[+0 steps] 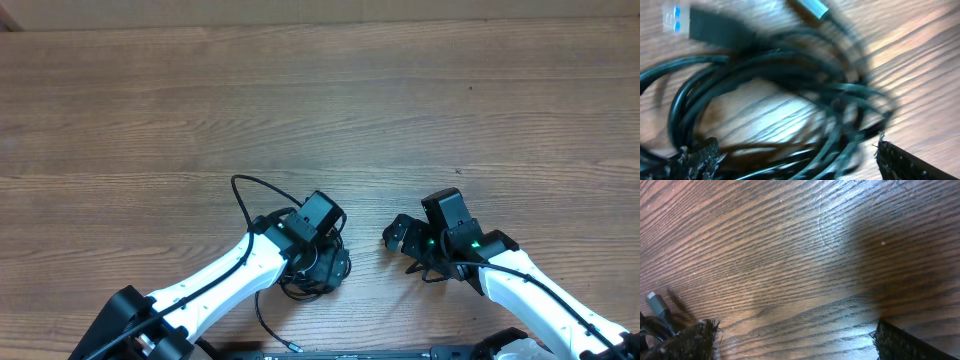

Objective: Untangle cables

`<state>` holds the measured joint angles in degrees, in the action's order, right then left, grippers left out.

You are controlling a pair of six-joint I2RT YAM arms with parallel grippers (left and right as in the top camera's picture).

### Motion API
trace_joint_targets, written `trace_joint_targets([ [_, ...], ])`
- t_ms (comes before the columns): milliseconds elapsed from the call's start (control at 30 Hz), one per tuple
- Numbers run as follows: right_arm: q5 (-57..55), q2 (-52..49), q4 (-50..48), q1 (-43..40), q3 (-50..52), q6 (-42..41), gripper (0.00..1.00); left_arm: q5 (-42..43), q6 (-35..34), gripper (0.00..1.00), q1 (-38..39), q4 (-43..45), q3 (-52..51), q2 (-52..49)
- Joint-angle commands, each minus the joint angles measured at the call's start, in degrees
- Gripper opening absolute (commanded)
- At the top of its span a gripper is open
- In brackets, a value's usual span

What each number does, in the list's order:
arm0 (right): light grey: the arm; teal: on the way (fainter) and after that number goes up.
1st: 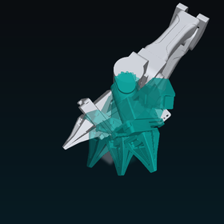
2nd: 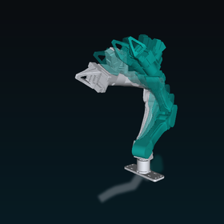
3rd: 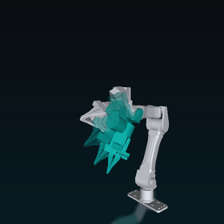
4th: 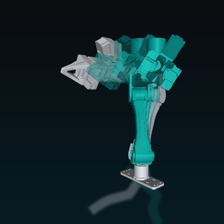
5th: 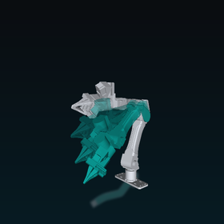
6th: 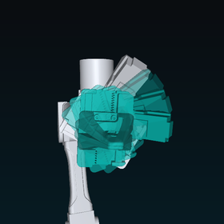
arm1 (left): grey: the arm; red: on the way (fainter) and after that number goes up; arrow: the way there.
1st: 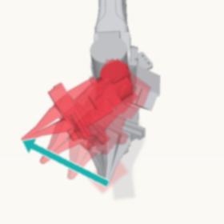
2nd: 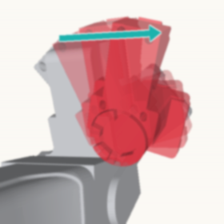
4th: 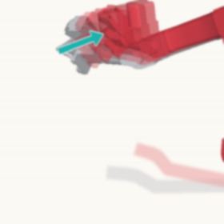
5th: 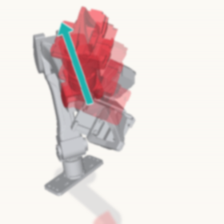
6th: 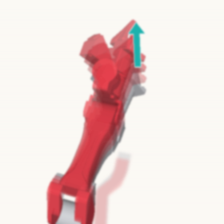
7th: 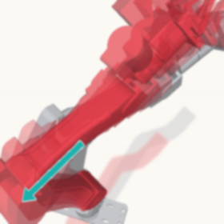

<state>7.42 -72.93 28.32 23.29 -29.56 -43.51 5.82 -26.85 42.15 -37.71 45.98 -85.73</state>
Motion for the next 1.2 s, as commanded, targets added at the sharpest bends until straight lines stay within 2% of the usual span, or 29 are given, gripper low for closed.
trace_joint_targets([
  [0, -2.03, -0.39, 0.52, -0.11, 0.00, 0.28, 1.00, 6.54, -9.99, 1.00, 0.15, 2.45, 4.85, -0.39],
  [67, -2.03, -0.39, 0.48, -0.11, -0.02, 0.11, 1.00, 8.72, -18.49, 0.98, 0.31, 6.45, 5.09, -0.39],
  [133, -2.03, -0.39, 0.46, -0.11, -0.02, 0.09, 1.00, 7.69, -24.76, 0.87, 0.46, 8.35, 5.07, -0.61],
  [200, -2.03, -0.39, 0.55, -0.11, -0.02, 0.11, 1.00, 4.48, -27.71, 0.77, 0.94, 8.24, 5.05, -1.11],
  [267, -2.03, -0.39, 0.59, -0.11, -0.02, 0.11, 1.00, 2.19, -28.06, 0.73, 1.51, 7.23, 5.01, -2.03],
  [367, -2.03, -0.39, 0.72, -0.11, -0.02, 0.13, 1.00, 2.10, -30.12, 0.72, 1.92, 5.31, 4.96, -3.74],
  [467, -2.05, -0.39, 0.70, -0.11, -0.02, 0.11, 1.00, 0.76, -34.86, 0.75, 2.16, 3.56, 4.94, -5.42],
  [567, -2.05, -0.39, 0.72, -0.11, -0.02, 0.13, 1.00, -0.55, -37.75, 0.78, 2.14, 3.65, 4.92, -7.37],
  [633, -2.05, -0.39, 0.72, -0.11, -0.02, 0.13, 1.00, -0.42, -38.12, 0.76, 2.16, 4.85, 4.92, -8.87],
  [700, -2.05, -0.39, 0.72, -0.11, -0.02, 0.13, 1.00, -0.74, -38.10, 0.65, 2.16, 6.25, 4.92, -10.97],
  [767, -2.05, -0.39, 0.72, -0.11, -0.02, 0.13, 1.00, -0.85, -38.18, 0.40, 2.16, 6.71, 4.92, -12.96],
  [833, -2.05, -0.39, 0.74, -0.11, 0.00, 0.13, 1.00, 0.02, -38.38, 0.28, 2.14, 6.67, 4.92, -13.94],
  [967, -2.05, -0.39, 0.72, -0.11, 0.00, 0.13, 1.00, -0.04, -38.27, 0.16, 2.12, 6.45, 4.92, -13.60],
  [1033, -2.05, -0.39, 0.74, -0.11, 0.00, 0.15, 1.00, -0.04, -37.44, 0.06, 2.12, 6.51, 4.98, -13.33],
  [1167, -2.05, -0.39, 0.74, -0.11, 0.00, 0.15, 1.00, -2.19, -35.91, 0.04, 2.03, 6.40, 5.16, -10.93],
])
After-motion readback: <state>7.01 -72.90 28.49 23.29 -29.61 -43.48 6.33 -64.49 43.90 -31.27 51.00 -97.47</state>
